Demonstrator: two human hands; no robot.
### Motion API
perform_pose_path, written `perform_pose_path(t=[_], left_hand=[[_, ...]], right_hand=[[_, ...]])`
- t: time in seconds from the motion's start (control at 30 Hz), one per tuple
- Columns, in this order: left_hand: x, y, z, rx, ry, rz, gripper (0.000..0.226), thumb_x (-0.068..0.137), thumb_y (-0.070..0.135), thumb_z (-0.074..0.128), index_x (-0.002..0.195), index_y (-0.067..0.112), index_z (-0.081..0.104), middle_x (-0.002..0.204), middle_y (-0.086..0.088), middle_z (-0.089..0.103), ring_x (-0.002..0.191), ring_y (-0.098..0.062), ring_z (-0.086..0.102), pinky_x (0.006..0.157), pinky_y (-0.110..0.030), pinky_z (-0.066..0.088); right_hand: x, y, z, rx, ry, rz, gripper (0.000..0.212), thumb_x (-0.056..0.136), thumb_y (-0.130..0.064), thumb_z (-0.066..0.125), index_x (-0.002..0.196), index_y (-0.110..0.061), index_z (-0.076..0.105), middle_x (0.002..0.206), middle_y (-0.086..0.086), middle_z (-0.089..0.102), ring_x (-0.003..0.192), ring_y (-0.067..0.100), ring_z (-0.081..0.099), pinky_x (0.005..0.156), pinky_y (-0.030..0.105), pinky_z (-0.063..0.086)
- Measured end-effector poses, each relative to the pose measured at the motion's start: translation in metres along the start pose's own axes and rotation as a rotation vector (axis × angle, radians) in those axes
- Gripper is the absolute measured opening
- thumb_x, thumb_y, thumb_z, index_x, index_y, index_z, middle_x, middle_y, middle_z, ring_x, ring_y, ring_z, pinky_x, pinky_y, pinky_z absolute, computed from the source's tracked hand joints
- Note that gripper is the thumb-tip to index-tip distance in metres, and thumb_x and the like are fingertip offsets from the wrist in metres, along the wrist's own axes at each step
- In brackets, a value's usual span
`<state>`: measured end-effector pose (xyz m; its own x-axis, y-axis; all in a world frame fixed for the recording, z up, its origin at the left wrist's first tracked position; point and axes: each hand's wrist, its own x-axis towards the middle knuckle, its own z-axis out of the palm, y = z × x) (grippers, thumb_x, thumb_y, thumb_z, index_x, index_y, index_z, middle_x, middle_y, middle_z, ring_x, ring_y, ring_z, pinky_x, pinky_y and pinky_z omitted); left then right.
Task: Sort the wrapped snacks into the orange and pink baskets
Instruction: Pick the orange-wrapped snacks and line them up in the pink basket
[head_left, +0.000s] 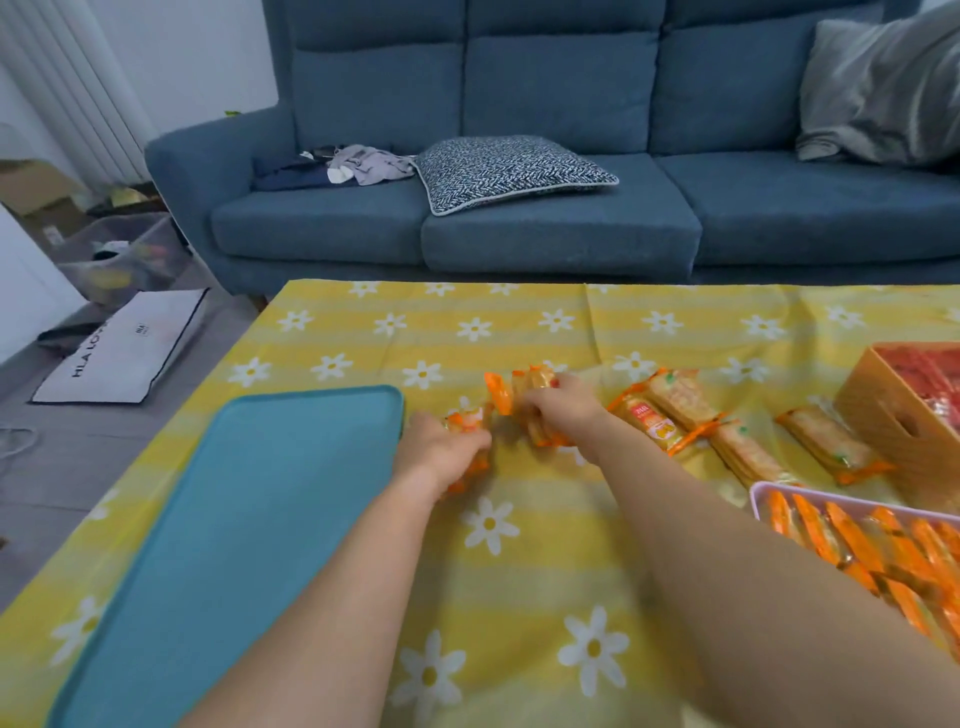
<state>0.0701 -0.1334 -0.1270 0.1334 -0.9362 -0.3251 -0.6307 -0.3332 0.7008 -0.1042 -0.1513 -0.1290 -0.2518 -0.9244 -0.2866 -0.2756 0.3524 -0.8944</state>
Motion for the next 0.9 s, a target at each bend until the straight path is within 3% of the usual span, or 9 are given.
perform_pose_path(t=[0.07, 0.17, 0.27, 0.37, 0.43, 0.57, 0.7, 0.83, 0.9], left_hand=[[-0.006, 0.006, 0.000, -0.394, -0.140, -0.085, 0.040, 0.062, 0.038, 0.077, 0.092, 0.012, 0.070, 0.078, -0.009, 0.070, 0.068, -0.026, 0.066, 0.072, -0.038, 0.057], [-0.016, 0.008, 0.002, -0.703, -0.313, -0.140, 0.044, 0.063, 0.033, 0.068, 0.102, 0.012, 0.067, 0.079, -0.014, 0.063, 0.066, -0.029, 0.062, 0.072, -0.049, 0.056], [-0.034, 0.012, -0.001, -0.792, -0.338, -0.102, 0.027, 0.077, 0.022, 0.057, 0.102, 0.013, 0.061, 0.078, -0.013, 0.059, 0.056, -0.026, 0.057, 0.062, -0.038, 0.050], [-0.055, 0.020, -0.007, -0.855, -0.311, 0.019, 0.025, 0.079, 0.014, 0.055, 0.103, 0.013, 0.059, 0.083, -0.018, 0.058, 0.056, -0.029, 0.059, 0.058, -0.043, 0.054], [-0.083, 0.032, -0.005, -0.866, -0.315, 0.094, 0.018, 0.082, 0.009, 0.052, 0.096, 0.018, 0.058, 0.082, -0.018, 0.060, 0.062, -0.031, 0.061, 0.055, -0.042, 0.055], [-0.154, 0.071, 0.024, -0.885, -0.405, 0.231, 0.022, 0.077, 0.012, 0.058, 0.094, 0.025, 0.063, 0.090, -0.018, 0.065, 0.078, -0.035, 0.063, 0.063, -0.043, 0.053], [-0.230, 0.109, 0.090, -0.909, -0.515, 0.350, 0.034, 0.067, 0.015, 0.063, 0.099, 0.027, 0.066, 0.087, -0.006, 0.070, 0.082, -0.026, 0.067, 0.070, -0.039, 0.054], [-0.289, 0.131, 0.156, -0.800, -0.606, 0.412, 0.049, 0.079, 0.011, 0.069, 0.123, 0.030, 0.059, 0.095, -0.003, 0.074, 0.074, -0.013, 0.070, 0.065, -0.028, 0.056], [-0.300, 0.136, 0.181, -0.568, -0.537, 0.543, 0.048, 0.085, 0.016, 0.069, 0.127, 0.032, 0.054, 0.110, -0.003, 0.071, 0.091, -0.013, 0.070, 0.075, -0.024, 0.054]], right_hand=[[-0.010, 0.001, 0.009, 0.135, -0.093, 0.049, 0.013, 0.079, -0.006, 0.062, 0.072, -0.016, 0.060, 0.055, 0.000, 0.053, 0.054, 0.020, 0.050, 0.047, 0.022, 0.040], [-0.029, -0.001, 0.013, 0.271, -0.232, 0.137, 0.014, 0.072, -0.017, 0.061, 0.085, -0.019, 0.063, 0.069, 0.005, 0.057, 0.058, 0.020, 0.055, 0.052, 0.025, 0.047], [-0.051, -0.009, 0.008, 0.405, -0.275, 0.103, 0.021, 0.072, -0.020, 0.062, 0.093, -0.016, 0.066, 0.076, 0.008, 0.061, 0.062, 0.020, 0.059, 0.058, 0.028, 0.050], [-0.079, -0.017, -0.008, 0.540, -0.303, 0.045, 0.035, 0.071, -0.036, 0.062, 0.098, -0.015, 0.069, 0.090, 0.012, 0.064, 0.073, 0.022, 0.061, 0.066, 0.032, 0.049], [-0.103, -0.018, -0.032, 0.580, -0.272, 0.013, 0.036, 0.085, -0.045, 0.057, 0.097, -0.014, 0.070, 0.092, 0.010, 0.067, 0.077, 0.023, 0.065, 0.073, 0.035, 0.051], [-0.166, -0.019, -0.096, 0.469, -0.061, -0.070, 0.081, 0.071, -0.076, 0.071, 0.121, -0.013, 0.070, 0.115, 0.006, 0.075, 0.111, 0.027, 0.070, 0.099, 0.044, 0.053], [-0.241, 0.011, -0.185, 0.533, 0.132, -0.177, 0.033, 0.087, -0.026, 0.077, 0.111, -0.004, 0.072, 0.095, 0.009, 0.077, 0.088, 0.026, 0.074, 0.080, 0.040, 0.061], [-0.289, 0.057, -0.259, 0.528, 0.304, -0.208, 0.040, 0.084, -0.015, 0.078, 0.120, -0.005, 0.065, 0.099, 0.011, 0.076, 0.089, 0.027, 0.074, 0.075, 0.038, 0.062], [-0.296, 0.082, -0.278, 0.491, 0.384, -0.148, 0.042, 0.086, -0.011, 0.076, 0.124, -0.007, 0.061, 0.101, 0.012, 0.074, 0.088, 0.027, 0.074, 0.071, 0.038, 0.061]])
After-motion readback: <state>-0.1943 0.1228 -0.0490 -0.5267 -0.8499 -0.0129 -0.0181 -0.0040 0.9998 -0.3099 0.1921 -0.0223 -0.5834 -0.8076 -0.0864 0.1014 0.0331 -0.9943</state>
